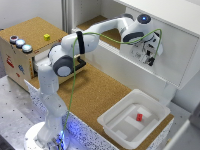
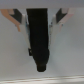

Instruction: Push the door to the left side

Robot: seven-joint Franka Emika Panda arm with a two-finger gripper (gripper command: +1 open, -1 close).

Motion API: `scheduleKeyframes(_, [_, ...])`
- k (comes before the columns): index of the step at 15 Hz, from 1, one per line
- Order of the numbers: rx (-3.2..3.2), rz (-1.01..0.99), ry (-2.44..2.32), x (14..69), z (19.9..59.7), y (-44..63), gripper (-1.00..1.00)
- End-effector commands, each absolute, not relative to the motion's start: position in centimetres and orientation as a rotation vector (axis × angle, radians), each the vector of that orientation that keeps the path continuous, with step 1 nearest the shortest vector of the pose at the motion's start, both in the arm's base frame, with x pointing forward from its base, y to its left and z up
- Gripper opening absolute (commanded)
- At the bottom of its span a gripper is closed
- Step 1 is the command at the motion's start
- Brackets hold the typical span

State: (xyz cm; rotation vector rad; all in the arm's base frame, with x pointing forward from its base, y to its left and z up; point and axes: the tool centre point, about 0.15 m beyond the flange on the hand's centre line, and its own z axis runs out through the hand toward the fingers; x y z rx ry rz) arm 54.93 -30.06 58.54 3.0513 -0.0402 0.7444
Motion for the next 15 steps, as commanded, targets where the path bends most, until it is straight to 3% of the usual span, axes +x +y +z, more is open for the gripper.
scheduleKeyframes(1, [3.163,0.636,0.026,56.6,58.8,-29.6,-1.0])
scheduleKeyframes(15, [3.174,0.617,0.093,55.6,58.3,-23.2,-1.0])
